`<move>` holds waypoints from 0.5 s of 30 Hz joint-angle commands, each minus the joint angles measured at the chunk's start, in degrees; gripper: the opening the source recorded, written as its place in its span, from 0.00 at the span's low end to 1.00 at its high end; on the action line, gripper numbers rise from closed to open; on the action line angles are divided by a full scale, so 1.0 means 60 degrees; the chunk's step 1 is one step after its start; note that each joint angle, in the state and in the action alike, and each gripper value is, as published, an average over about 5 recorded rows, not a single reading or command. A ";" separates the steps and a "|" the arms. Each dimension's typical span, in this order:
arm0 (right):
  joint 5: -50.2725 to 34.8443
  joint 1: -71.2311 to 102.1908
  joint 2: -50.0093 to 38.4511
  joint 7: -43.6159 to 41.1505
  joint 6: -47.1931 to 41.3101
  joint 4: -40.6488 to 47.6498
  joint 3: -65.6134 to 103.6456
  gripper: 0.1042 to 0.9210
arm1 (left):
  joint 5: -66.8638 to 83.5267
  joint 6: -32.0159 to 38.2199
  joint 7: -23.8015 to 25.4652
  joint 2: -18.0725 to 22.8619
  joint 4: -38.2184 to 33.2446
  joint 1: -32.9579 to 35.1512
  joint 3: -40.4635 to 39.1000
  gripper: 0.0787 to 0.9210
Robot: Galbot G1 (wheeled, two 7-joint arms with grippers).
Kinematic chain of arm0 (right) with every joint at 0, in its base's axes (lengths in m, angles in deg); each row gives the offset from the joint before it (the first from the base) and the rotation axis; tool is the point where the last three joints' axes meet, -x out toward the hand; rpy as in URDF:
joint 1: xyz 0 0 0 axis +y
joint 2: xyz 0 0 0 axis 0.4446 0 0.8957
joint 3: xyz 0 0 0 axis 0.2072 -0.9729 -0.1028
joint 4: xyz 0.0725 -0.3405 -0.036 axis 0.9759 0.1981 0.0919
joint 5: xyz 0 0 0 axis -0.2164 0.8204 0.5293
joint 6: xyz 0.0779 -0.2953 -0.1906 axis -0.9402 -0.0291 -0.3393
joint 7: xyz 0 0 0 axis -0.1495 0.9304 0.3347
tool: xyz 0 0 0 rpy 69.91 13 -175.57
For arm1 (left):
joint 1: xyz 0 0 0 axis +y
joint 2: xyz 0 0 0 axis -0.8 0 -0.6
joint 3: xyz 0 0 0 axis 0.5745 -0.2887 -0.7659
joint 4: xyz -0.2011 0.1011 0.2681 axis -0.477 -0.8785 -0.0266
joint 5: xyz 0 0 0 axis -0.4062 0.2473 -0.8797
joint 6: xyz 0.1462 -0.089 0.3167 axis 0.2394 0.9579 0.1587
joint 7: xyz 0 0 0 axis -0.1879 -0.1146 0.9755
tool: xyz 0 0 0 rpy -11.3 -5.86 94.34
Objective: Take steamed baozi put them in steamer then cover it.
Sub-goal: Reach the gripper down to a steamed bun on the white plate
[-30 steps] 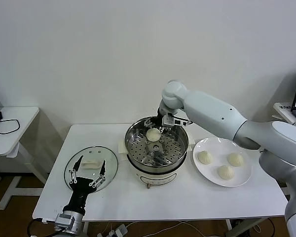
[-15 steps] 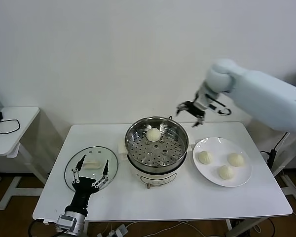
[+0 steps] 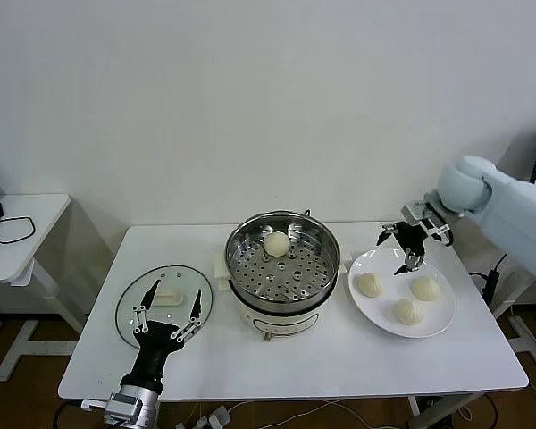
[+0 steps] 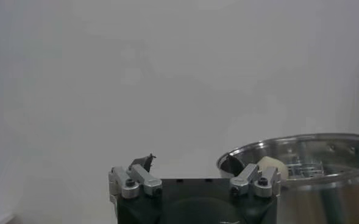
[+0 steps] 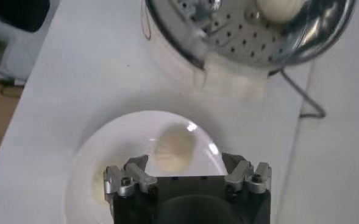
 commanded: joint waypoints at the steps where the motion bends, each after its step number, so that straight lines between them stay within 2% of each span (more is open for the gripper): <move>1: 0.0632 0.1617 0.0728 0.0126 -0.0774 0.1512 0.1319 0.88 | -0.0042 0.0027 -0.0001 0.0036 0.0043 0.0003 -0.0021 0.88; 15: 0.1477 0.2082 0.2202 0.0514 -0.0411 0.3377 0.2126 0.88 | -0.0045 0.0028 0.0005 0.0010 0.0296 -0.0135 -0.0006 0.88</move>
